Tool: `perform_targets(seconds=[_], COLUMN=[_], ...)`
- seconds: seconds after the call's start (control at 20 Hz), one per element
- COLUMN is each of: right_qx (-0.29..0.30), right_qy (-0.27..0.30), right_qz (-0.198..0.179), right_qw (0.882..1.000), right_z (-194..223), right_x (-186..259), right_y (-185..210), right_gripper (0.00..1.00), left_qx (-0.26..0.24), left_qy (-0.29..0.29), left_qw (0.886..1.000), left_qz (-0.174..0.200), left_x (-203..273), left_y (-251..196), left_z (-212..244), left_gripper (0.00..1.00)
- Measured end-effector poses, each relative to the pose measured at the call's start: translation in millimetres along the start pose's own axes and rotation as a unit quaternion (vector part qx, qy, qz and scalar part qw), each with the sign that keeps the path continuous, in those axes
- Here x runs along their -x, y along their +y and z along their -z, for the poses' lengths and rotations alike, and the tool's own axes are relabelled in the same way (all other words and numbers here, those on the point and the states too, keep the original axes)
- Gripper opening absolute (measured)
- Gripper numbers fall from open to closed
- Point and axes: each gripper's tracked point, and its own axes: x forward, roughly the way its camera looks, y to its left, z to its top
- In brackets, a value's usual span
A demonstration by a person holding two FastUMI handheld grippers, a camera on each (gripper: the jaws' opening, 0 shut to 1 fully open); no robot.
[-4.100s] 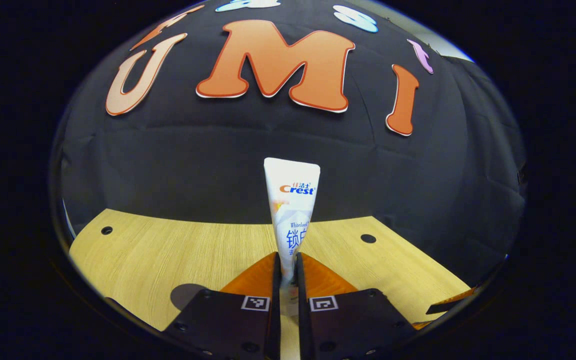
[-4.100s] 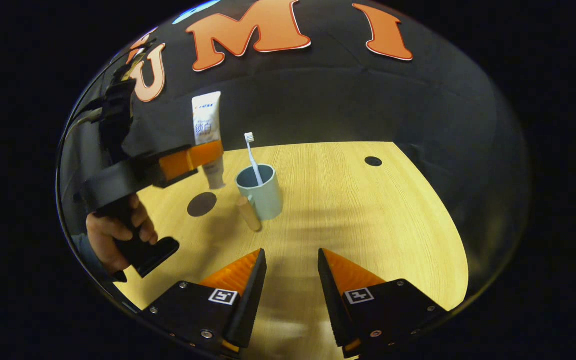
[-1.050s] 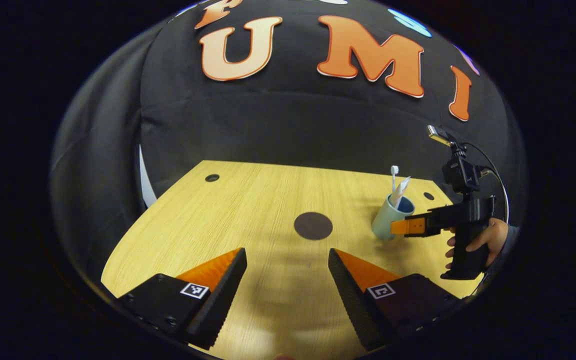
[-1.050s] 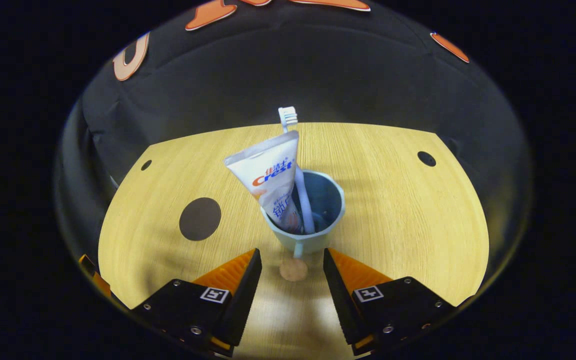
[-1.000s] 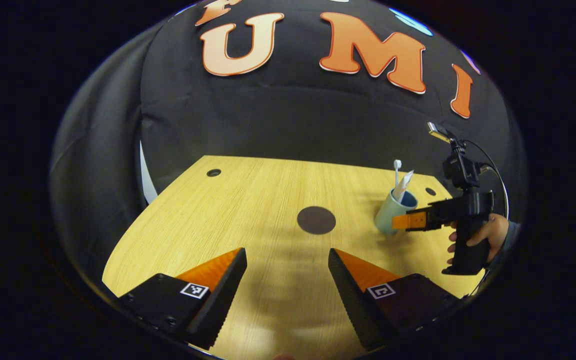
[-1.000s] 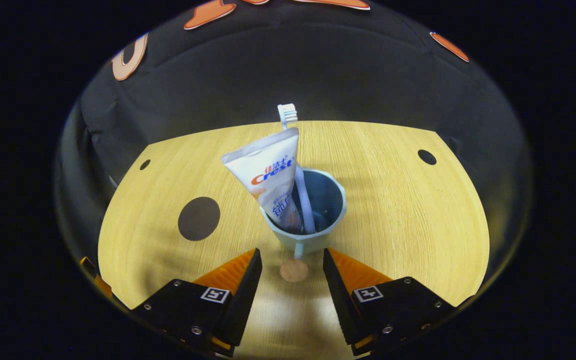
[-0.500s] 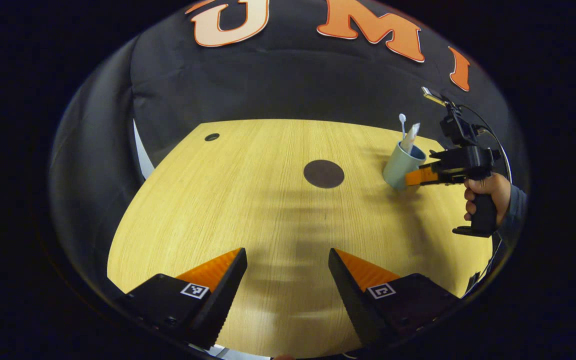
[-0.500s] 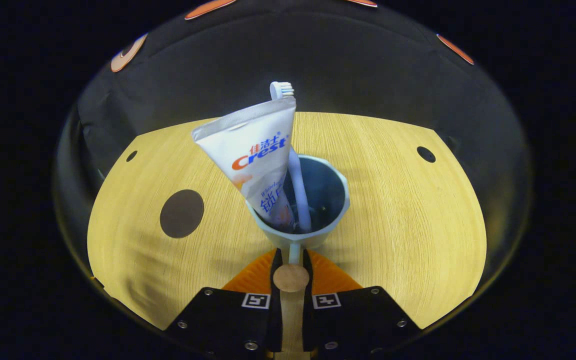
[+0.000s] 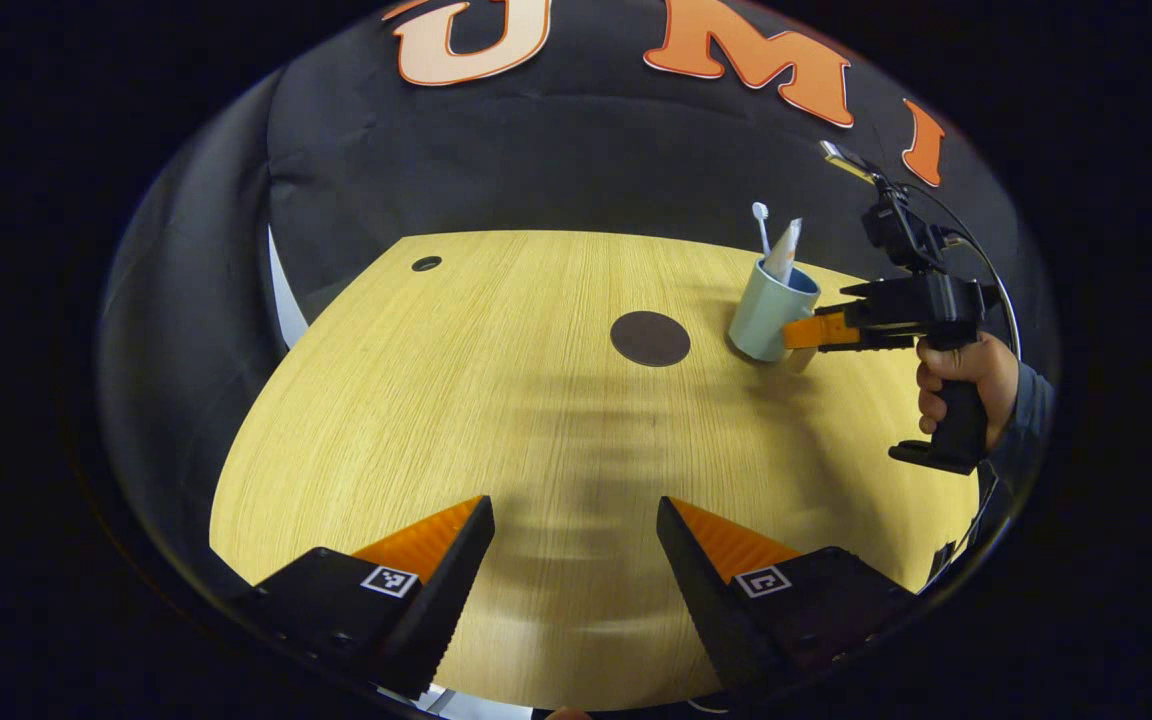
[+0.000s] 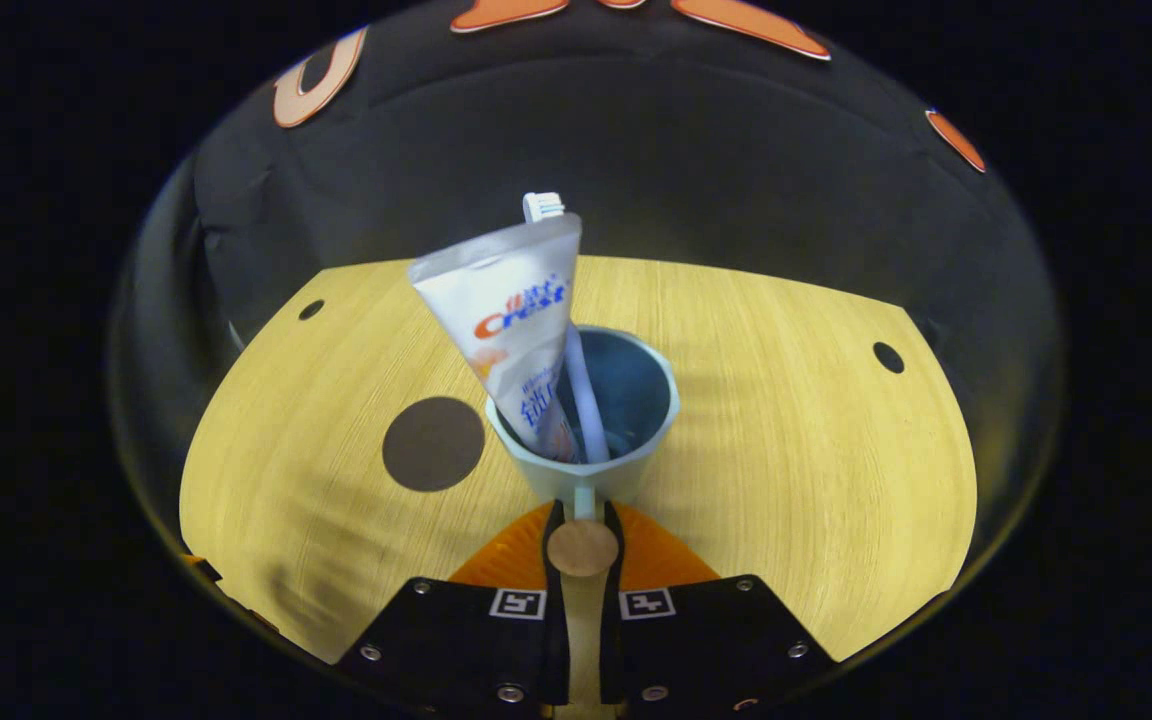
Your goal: Put the toothbrush and toothpaste on the desktop into the cup, then pick up the cup and place it on the coaster on the desktop.
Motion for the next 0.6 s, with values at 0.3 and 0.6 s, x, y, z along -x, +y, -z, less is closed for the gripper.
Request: perform_targets(seconds=[0.3,0.6], right_qx=[0.022,0.029], right_qy=[-0.043,-0.053], right_qz=[-0.014,-0.031], right_qw=[0.999,0.998], right_z=[-16,-21], right_x=[-1,8], right_y=[2,1], right_gripper=[0.1,0.1], left_qx=[0.007,0.009], left_qy=[0.0,-0.003], left_qw=[1.0,1.0], left_qz=[-0.002,-0.003], left_x=[-2,4], left_y=[15,27], left_z=[4,3], left_gripper=[0.99,0.99])
